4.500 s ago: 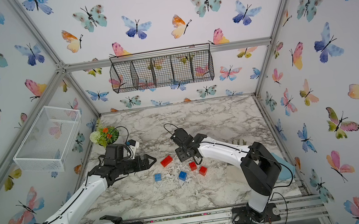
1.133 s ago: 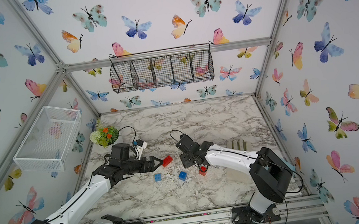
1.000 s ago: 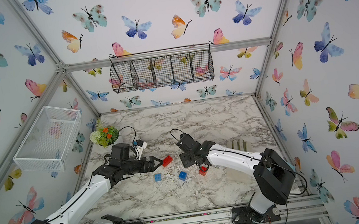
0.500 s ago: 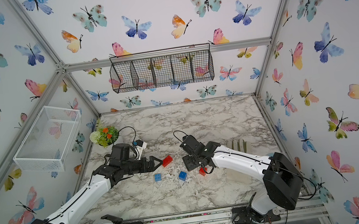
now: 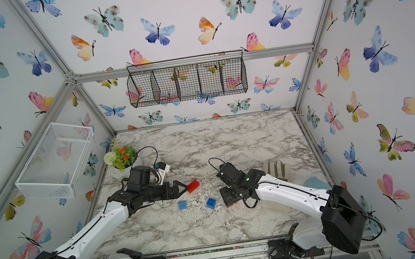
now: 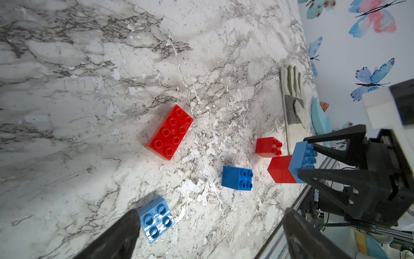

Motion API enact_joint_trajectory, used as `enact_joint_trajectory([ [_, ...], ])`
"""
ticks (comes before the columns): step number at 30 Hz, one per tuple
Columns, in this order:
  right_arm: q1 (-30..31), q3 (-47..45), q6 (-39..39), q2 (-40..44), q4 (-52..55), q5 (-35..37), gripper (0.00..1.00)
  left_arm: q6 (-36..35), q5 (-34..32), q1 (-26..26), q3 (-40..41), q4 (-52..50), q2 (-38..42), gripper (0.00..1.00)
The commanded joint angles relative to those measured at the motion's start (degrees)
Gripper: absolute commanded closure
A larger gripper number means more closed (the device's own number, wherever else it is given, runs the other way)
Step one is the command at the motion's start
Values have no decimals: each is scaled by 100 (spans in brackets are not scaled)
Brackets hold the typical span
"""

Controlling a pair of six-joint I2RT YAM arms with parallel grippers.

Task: Assemble a giraffe with lego
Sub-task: Adjust the lego brick at the center of the board.

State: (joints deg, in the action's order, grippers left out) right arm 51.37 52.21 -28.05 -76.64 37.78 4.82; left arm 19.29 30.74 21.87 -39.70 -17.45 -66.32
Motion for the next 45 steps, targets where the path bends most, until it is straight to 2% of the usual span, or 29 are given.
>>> enact_joint_trajectory([
  [1,30,-154,-147,126,208,-78,43,-97,-16,30,-91,-58,-56,2],
  [26,22,-501,-689,461,581,1025,42,-82,-12,44,-59,-65,-3,2],
  [37,22,-421,-748,398,564,593,41,-76,-8,41,-46,-58,10,2],
  [45,22,-463,-1346,322,520,792,43,-80,-7,45,-55,-62,18,2],
])
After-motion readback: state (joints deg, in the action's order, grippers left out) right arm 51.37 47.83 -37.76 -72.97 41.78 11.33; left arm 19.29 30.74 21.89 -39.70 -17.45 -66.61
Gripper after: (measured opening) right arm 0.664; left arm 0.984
